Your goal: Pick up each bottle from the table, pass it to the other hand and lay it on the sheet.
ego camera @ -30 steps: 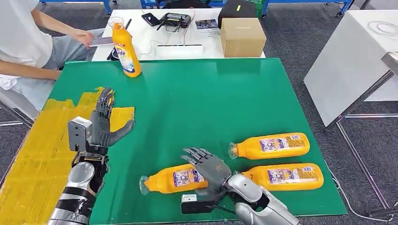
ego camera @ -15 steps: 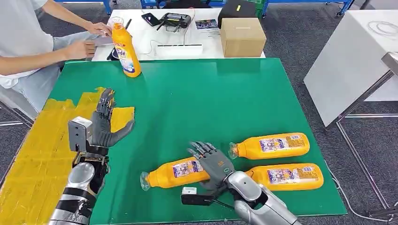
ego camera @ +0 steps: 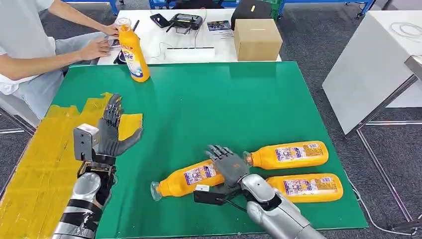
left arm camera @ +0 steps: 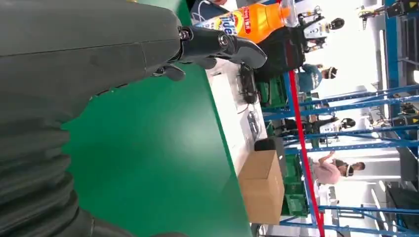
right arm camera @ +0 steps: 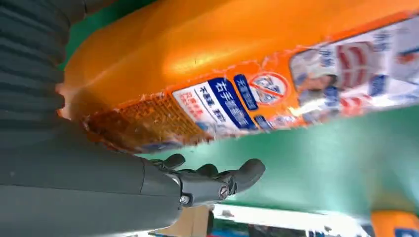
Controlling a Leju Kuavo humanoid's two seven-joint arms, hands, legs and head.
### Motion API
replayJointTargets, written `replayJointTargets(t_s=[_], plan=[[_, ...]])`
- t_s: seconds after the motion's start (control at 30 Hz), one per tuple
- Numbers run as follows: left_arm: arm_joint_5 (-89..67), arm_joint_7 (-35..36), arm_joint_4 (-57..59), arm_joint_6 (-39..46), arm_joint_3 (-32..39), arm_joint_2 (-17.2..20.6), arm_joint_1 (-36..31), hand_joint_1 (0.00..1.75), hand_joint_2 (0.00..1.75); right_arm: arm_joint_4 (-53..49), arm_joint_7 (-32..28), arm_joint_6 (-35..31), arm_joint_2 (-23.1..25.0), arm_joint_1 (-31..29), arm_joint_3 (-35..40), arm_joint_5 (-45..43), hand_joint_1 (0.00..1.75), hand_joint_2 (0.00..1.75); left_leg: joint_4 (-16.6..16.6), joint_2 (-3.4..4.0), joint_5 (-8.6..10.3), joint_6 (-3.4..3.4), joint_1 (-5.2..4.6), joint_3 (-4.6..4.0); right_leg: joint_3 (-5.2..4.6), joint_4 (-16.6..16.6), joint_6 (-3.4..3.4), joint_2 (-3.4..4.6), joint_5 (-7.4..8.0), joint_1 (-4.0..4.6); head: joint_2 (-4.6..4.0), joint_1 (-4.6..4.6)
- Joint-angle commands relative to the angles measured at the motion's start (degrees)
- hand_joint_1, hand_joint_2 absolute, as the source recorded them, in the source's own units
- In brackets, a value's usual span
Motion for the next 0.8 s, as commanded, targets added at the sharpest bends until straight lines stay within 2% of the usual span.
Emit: replayJointTargets(t_s=[0.03, 0.07, 0.17, 0.27, 0.3, 0.33, 0.67, 0.8], plan=[[0.73, 0.57, 3.32, -0.2, -1.95, -0.19, -2.81, 0.0, 1.75, 13.64, -0.19, 1.82, 2.91, -6.08, 0.52, -0.42, 0.0, 1.75, -0.02, 0.01, -0.03, -0.04, 0.07, 0.14, 0.16, -0.07, -0.06, 0.05, 0.01, 0.07, 0.0, -0.02], [0.73, 0.57, 3.32, -0.2, -1.95, -0.19, -2.81, 0.0, 1.75, 13.64, -0.19, 1.82, 2.91, -6.08, 0.52, -0.42, 0.0, 1.75, -0.02, 0.0, -0.05, -0.05, 0.09, 0.19, 0.22, -0.1, -0.08, 0.05, 0.0, 0.1, 0.0, 0.0], [1.04, 0.65, 3.65, -0.22, -2.28, -0.25, -3.07, 0.0, 1.75, 15.95, -0.13, 2.71, 3.17, -7.26, 1.46, -0.47, 0.21, 1.75, -0.02, -0.07, -0.01, -0.04, 0.08, 0.17, 0.19, -0.08, -0.07, -0.04, 0.0, 0.08, 0.0, 0.0], [2.04, -0.44, 2.65, -0.2, -2.12, -0.63, -2.64, 0.0, 1.75, 18.09, -0.01, 3.76, 3.11, -8.45, 2.82, -0.28, 0.79, 1.75, -0.01, -0.01, -0.01, -0.03, 0.06, 0.17, 0.16, -0.06, -0.05, 0.02, 0.01, 0.06, 0.0, 0.0], [2.18, -0.59, 2.27, -0.22, -2.21, -0.69, -2.53, 0.0, 1.75, 18.66, 0.1, 3.98, 3.05, -8.81, 3.27, -0.05, 1.08, 1.75, -0.02, -0.05, -0.01, -0.04, 0.07, 0.2, 0.2, -0.07, -0.07, -0.01, 0.0, 0.07, 0.0, -0.02], [2.29, -0.7, 1.99, -0.22, -2.22, -0.74, -2.43, 0.0, 1.75, 18.98, 0.12, 4.1, 3.03, -9.0, 3.51, 0.06, 1.29, 1.75, -0.02, -0.03, 0.0, -0.02, 0.05, 0.21, 0.2, -0.07, -0.05, -0.01, 0.01, 0.06, 0.0, 0.0], [3.29, -1.01, 2.2, -0.26, -2.16, -0.9, -2.6, 0.0, 1.75, 20.95, -0.33, 5.62, 2.6, -10.32, 6.13, 0.8, 1.54, 1.75, -0.04, -0.08, 0.03, -0.04, 0.09, 0.41, 0.46, -0.12, -0.08, -0.12, 0.01, 0.09, 0.0, 0.0], [3.36, -1.04, 2.26, -0.25, -2.11, -0.92, -2.56, 0.0, 1.75, 20.98, -0.39, 5.67, 2.55, -10.36, 6.2, 0.81, 1.54, 1.75, -0.03, -0.07, 0.01, -0.04, 0.09, 0.45, 0.49, -0.12, -0.07, -0.11, -0.01, 0.08, 0.0, -0.02]])
